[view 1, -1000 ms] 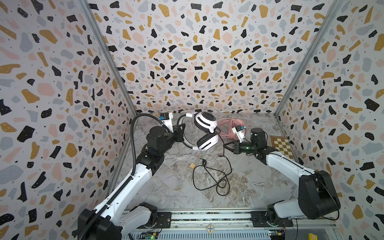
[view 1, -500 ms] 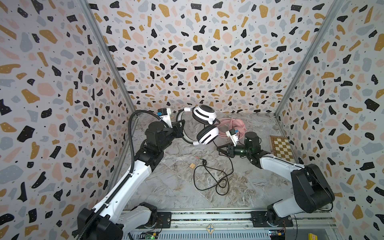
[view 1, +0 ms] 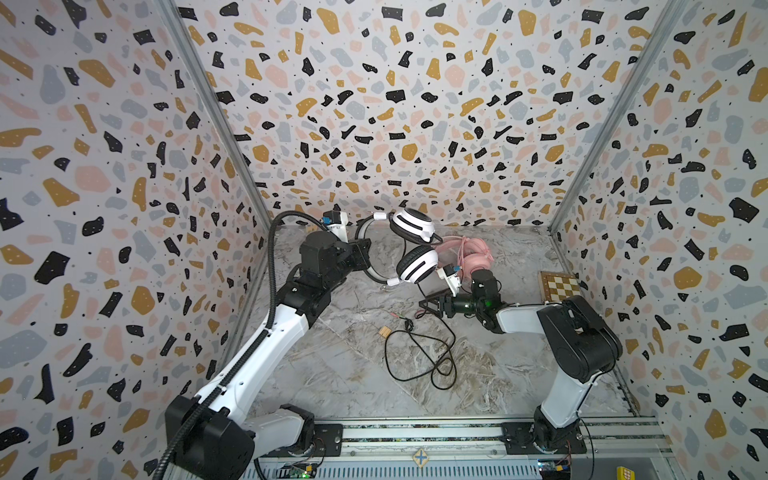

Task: Wrap the headphones

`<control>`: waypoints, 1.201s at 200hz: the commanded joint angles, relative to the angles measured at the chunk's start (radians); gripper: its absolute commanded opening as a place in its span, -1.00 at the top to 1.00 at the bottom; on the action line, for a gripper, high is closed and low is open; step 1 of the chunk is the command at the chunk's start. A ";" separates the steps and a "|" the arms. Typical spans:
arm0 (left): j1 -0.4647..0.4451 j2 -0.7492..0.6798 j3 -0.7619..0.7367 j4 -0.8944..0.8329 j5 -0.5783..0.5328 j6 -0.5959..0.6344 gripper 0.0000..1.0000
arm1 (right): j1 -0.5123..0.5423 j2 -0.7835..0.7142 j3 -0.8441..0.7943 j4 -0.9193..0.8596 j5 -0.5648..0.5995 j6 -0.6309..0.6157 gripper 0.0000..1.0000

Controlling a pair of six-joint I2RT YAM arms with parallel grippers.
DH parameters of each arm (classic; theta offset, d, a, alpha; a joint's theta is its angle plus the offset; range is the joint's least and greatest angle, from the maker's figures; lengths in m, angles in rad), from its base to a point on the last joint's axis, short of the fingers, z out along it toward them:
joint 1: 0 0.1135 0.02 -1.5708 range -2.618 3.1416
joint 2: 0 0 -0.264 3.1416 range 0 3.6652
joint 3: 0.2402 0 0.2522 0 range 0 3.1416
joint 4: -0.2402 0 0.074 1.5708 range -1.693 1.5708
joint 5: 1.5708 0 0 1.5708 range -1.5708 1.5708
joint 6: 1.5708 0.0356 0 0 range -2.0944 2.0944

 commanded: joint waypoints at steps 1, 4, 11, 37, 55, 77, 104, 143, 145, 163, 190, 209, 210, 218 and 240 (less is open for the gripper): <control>0.012 -0.013 0.081 0.058 0.018 0.002 1.00 | 0.012 -0.010 -0.012 0.054 0.041 -0.044 -0.47; 0.015 -0.010 0.086 0.057 0.020 0.002 1.00 | 0.012 -0.009 -0.021 0.068 0.047 -0.038 -0.48; 0.017 -0.006 0.095 0.054 0.027 0.001 1.00 | 0.010 -0.007 -0.039 0.099 0.052 -0.026 -0.49; 0.031 0.013 0.138 0.033 0.054 0.002 1.00 | 0.013 0.008 -0.073 0.172 0.054 -0.001 -0.50; 0.037 0.023 0.163 0.023 0.074 -0.001 1.00 | 0.028 0.028 -0.049 0.180 0.059 -0.003 -0.51; 0.040 0.032 0.192 0.015 0.088 -0.004 1.00 | 0.049 0.060 0.000 0.155 0.083 -0.024 -0.51; 0.049 0.042 0.219 0.002 0.098 -0.007 1.00 | 0.052 0.104 0.051 0.136 0.099 -0.036 -0.51; 0.061 0.049 0.236 -0.006 0.114 -0.013 1.00 | 0.051 0.167 0.095 0.142 0.090 -0.034 -0.44; 0.061 0.049 0.238 -0.005 0.114 -0.014 1.00 | 0.050 0.170 0.099 0.144 0.088 -0.032 -0.43; 0.070 0.050 0.244 -0.008 0.114 -0.015 1.00 | 0.056 0.192 0.100 0.177 0.068 -0.011 -0.35; 0.078 0.061 0.257 -0.007 0.128 -0.024 1.00 | 0.070 0.214 0.095 0.221 0.064 0.021 -0.29; 0.080 0.066 0.259 -0.004 0.132 -0.029 1.00 | 0.083 0.224 0.095 0.259 0.053 0.045 -0.10; 0.080 0.067 0.259 -0.004 0.133 -0.029 1.00 | 0.084 0.224 0.094 0.259 0.053 0.045 -0.08; 0.083 0.069 0.264 -0.005 0.131 -0.028 1.00 | 0.089 0.222 0.095 0.260 0.052 0.045 0.07; 0.097 0.076 0.270 -0.010 0.121 -0.030 1.00 | 0.098 0.205 0.079 0.258 0.064 0.036 0.49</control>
